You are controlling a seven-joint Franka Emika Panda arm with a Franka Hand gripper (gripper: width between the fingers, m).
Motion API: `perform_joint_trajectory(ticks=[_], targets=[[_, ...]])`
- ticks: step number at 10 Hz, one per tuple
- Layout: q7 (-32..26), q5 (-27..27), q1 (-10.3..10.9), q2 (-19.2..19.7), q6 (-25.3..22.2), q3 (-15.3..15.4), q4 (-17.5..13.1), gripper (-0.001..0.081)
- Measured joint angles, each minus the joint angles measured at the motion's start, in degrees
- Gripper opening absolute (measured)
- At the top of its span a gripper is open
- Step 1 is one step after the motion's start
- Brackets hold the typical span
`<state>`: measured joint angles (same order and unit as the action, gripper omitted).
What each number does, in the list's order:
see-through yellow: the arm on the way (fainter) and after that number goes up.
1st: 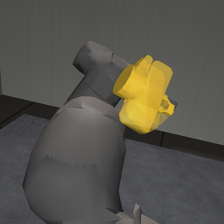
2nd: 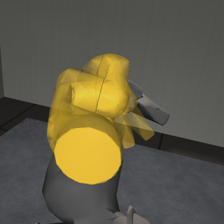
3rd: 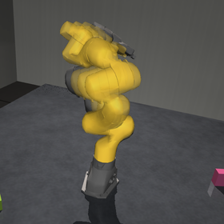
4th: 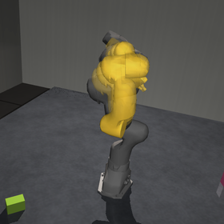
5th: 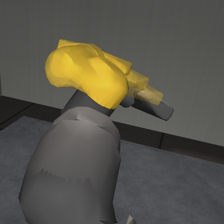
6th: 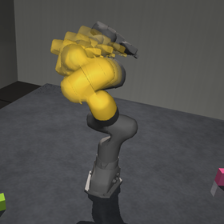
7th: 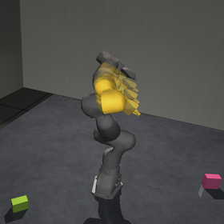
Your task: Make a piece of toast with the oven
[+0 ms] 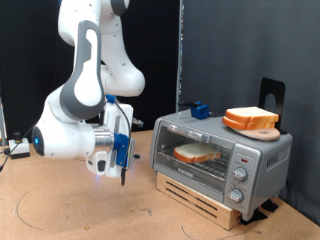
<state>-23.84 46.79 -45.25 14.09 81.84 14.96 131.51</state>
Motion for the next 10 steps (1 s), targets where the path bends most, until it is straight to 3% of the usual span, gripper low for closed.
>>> perform_joint_trajectory(ticks=[2, 4, 8, 10], targets=[[-0.27, -2.69, 0.19, 0.64, -0.87, 0.62, -1.27, 0.0808], [2.02, -5.1, 1.72, 4.3, -2.56, 2.19, -6.54, 0.0808], [6.23, -1.09, 3.9, 10.57, -0.13, 3.57, -13.44, 0.0808], [6.23, -0.09, 3.94, 11.01, -0.21, 3.84, -13.95, 0.0808]])
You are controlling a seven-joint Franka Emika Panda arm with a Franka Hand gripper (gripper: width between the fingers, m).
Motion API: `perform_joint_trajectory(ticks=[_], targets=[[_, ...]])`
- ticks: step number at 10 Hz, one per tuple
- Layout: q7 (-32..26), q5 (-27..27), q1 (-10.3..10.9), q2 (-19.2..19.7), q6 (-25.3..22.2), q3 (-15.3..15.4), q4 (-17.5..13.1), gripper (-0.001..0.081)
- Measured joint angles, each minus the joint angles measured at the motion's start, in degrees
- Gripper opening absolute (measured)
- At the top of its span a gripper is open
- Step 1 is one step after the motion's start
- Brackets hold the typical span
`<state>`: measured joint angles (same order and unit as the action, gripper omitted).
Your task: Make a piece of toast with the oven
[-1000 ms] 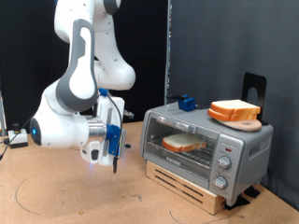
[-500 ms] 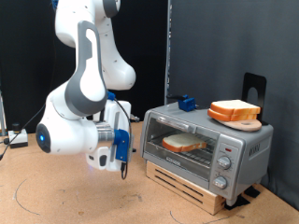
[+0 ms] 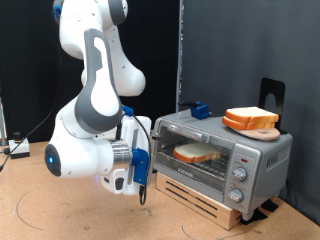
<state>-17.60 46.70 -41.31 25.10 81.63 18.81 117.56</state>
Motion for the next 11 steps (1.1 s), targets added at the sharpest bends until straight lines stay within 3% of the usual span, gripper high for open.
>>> perform_joint_trajectory(ticks=[3, 5, 8, 10, 11], targets=[[6.51, 0.56, 1.78, 5.55, -2.68, 1.08, -7.29, 0.0808], [10.99, 0.9, 3.6, 9.04, -0.37, 1.21, -11.49, 0.0808], [14.85, 3.45, 5.96, 12.52, 6.29, 1.21, -15.08, 0.0808], [14.6, 3.34, 5.99, 12.98, 4.64, 1.57, -15.78, 0.0808], [14.65, 3.12, 6.37, 14.44, 2.54, 2.42, -18.2, 0.0808]])
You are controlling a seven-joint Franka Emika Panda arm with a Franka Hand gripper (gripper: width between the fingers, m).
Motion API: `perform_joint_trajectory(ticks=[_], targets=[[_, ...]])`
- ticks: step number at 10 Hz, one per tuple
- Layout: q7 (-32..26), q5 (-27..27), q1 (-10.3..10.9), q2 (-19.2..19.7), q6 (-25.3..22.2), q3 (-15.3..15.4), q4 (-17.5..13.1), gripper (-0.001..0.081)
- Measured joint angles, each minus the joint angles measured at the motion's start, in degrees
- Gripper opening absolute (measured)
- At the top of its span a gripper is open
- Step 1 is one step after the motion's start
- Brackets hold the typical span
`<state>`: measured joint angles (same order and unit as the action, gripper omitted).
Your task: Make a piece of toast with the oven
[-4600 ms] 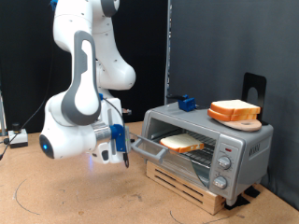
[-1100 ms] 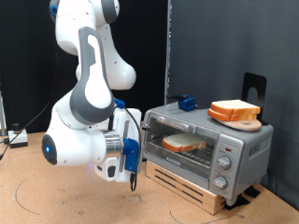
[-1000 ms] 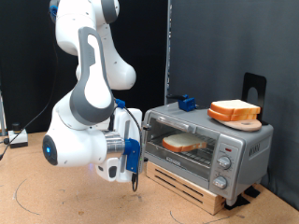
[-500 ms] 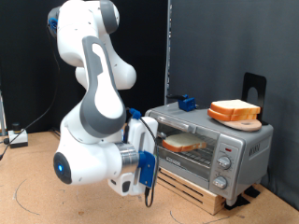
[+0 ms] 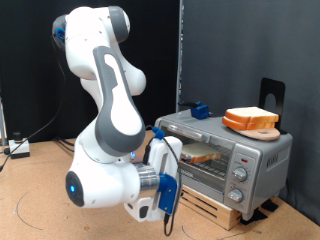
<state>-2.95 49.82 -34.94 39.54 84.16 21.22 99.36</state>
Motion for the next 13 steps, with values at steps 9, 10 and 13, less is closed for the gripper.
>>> perform_joint_trajectory(ticks=[9, 10, 13], targets=[[8.27, -6.62, 8.23, 17.69, -6.29, 0.98, -22.88, 0.0808], [8.06, -6.63, 8.26, 18.14, -5.87, 0.97, -23.2, 0.0808], [2.61, -7.59, 8.09, 17.53, -4.61, 0.97, -21.3, 0.0808]])
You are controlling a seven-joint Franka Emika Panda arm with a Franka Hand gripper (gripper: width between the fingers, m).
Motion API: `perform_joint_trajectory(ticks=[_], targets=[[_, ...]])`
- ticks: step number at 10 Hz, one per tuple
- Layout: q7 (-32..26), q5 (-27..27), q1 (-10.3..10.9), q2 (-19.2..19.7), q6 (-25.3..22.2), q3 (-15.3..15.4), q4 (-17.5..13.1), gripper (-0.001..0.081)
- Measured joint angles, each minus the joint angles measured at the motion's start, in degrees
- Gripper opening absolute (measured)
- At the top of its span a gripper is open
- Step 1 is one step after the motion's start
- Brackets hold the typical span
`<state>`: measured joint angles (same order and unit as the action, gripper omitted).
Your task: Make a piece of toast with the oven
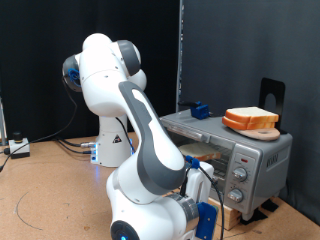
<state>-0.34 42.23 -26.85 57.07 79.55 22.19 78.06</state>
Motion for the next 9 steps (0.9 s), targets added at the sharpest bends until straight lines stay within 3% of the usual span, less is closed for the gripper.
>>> perform_joint_trajectory(ticks=[2, 4, 9], targets=[[-5.35, 0.12, -0.41, -1.46, 3.17, 0.0, 4.41, 0.0808], [-6.38, 2.59, -0.69, -2.87, 6.48, 0.04, 8.11, 0.0808], [-6.34, 3.54, 0.74, -3.28, 7.8, 0.53, 9.67, 0.0808]])
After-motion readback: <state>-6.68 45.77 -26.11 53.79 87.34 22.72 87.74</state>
